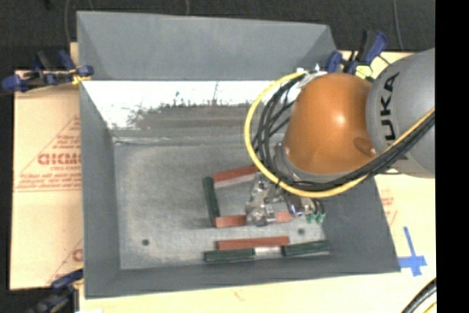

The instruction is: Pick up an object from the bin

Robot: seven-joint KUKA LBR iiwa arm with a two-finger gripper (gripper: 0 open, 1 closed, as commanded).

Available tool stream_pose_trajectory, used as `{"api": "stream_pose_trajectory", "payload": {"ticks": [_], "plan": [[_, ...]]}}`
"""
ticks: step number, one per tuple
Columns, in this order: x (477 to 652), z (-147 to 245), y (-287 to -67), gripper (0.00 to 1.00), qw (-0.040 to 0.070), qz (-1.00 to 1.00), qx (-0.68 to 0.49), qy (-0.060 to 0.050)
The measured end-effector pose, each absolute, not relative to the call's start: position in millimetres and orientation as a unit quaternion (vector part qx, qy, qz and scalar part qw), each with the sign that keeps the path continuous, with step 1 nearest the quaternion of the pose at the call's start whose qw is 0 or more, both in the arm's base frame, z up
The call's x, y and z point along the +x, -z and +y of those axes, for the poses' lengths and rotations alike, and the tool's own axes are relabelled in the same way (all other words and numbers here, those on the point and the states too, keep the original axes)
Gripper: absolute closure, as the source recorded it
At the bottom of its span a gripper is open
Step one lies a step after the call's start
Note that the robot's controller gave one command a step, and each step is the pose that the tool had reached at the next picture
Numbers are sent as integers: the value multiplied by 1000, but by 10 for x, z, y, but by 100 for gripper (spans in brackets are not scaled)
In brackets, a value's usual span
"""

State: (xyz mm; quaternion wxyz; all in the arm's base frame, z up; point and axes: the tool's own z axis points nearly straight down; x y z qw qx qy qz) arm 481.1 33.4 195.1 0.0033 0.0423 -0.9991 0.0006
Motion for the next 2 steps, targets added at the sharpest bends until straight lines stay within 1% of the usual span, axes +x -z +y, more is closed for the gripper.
{"api": "stream_pose_trajectory", "payload": {"ticks": [1, 2], "plan": [[4986, 299, -1961, 100, -7, -999, 42, 0], [4920, 292, -1995, 100, 4, -999, 40, 0]]}}
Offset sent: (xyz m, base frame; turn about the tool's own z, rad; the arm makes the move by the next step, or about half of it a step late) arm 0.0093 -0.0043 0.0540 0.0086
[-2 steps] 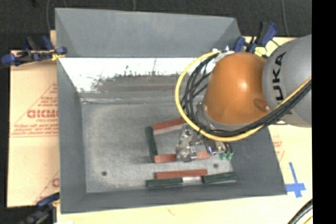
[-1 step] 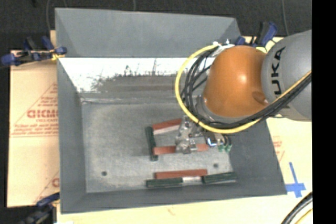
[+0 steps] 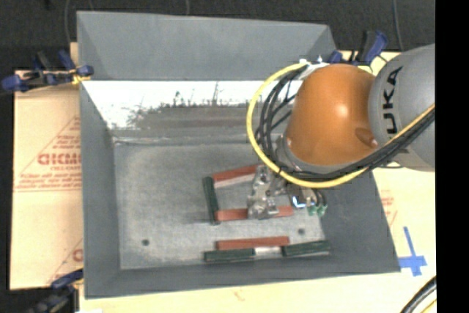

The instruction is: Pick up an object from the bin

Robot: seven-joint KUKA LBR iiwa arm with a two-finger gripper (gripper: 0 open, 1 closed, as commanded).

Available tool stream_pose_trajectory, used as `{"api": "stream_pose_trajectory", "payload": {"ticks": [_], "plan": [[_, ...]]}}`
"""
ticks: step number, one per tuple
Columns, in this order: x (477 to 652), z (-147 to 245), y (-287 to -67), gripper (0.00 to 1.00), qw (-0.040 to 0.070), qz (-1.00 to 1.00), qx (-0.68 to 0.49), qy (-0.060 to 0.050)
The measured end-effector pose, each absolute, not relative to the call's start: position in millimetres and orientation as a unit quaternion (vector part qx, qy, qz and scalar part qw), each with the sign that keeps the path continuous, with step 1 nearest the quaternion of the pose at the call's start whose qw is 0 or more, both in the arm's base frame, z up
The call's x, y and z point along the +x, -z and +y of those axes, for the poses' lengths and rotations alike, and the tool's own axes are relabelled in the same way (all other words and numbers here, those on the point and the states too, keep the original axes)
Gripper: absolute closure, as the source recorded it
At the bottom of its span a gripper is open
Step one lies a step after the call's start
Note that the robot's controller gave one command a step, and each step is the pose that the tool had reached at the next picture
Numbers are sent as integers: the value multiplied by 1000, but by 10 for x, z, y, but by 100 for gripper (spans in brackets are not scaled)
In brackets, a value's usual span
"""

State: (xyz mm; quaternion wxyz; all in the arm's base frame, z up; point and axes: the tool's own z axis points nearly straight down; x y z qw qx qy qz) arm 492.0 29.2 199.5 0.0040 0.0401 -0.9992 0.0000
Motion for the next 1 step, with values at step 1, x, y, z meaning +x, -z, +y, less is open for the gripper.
{"api": "stream_pose_trajectory", "payload": {"ticks": [1], "plan": [[4934, 156, -2597, 100, 1, -996, 87, 0]]}}
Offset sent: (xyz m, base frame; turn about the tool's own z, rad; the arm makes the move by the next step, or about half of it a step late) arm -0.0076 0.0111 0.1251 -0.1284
